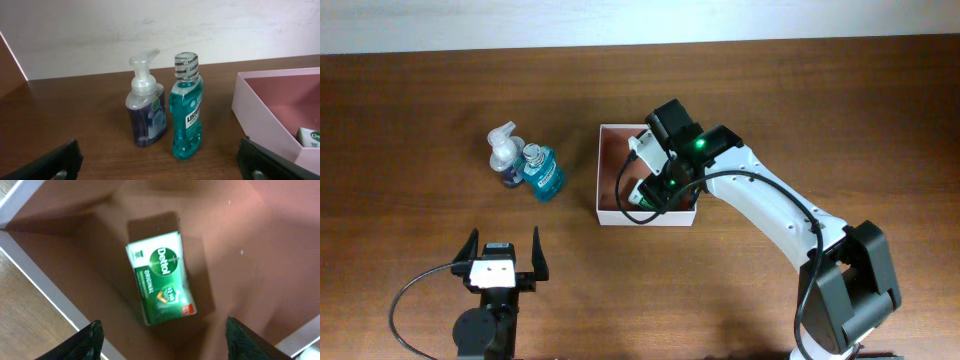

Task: Pack container
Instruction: 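Carry the soap bar left into the box and release it, then return the right gripper and grasp the Colgate toothpaste tube, then move the toothpaste tube into the box and release it, then grasp the blue toothbrush with the right gripper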

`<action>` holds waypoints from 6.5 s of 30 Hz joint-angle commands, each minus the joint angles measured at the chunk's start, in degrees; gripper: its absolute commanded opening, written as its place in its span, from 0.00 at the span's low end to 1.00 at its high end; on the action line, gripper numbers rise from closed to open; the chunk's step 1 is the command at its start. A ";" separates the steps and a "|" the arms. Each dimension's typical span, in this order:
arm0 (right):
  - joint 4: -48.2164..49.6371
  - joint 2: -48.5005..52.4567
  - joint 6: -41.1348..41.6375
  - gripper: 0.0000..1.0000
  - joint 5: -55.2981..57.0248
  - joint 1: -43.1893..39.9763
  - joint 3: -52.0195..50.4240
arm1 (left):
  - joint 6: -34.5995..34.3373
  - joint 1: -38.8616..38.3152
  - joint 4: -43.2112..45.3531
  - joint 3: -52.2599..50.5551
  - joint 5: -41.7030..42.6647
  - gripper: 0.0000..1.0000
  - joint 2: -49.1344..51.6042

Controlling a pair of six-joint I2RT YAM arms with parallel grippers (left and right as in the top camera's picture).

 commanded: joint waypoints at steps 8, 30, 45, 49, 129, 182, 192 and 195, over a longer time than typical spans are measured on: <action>-12.83 -1.60 10.60 0.76 4.17 -1.64 16.81 | 0.68 0.35 0.11 -0.42 0.83 0.99 -0.28; -6.08 -1.20 12.52 0.75 2.84 -23.63 -5.97 | 0.68 0.35 0.11 -0.42 0.83 0.99 -0.28; 6.88 1.25 10.36 0.65 3.02 -23.28 -14.03 | 0.68 0.35 0.11 -0.42 0.83 0.99 -0.28; 8.24 2.73 10.34 0.62 3.04 -23.28 -14.12 | 0.68 0.35 0.11 -0.42 0.83 0.99 -0.28; -25.51 1.33 13.90 0.66 6.99 -21.59 17.44 | 0.68 0.35 0.11 -0.42 0.83 0.99 -0.28; 12.09 4.50 12.48 0.04 11.06 -25.31 -16.48 | 0.68 0.35 0.11 -0.42 0.83 0.99 -0.28; -5.20 3.19 12.46 0.04 8.90 -25.20 -2.23 | 0.68 0.35 0.11 -0.42 0.83 0.99 -0.28; -11.52 2.08 10.05 0.04 5.53 -25.00 5.38 | 0.68 0.35 0.11 -0.42 0.83 0.99 -0.28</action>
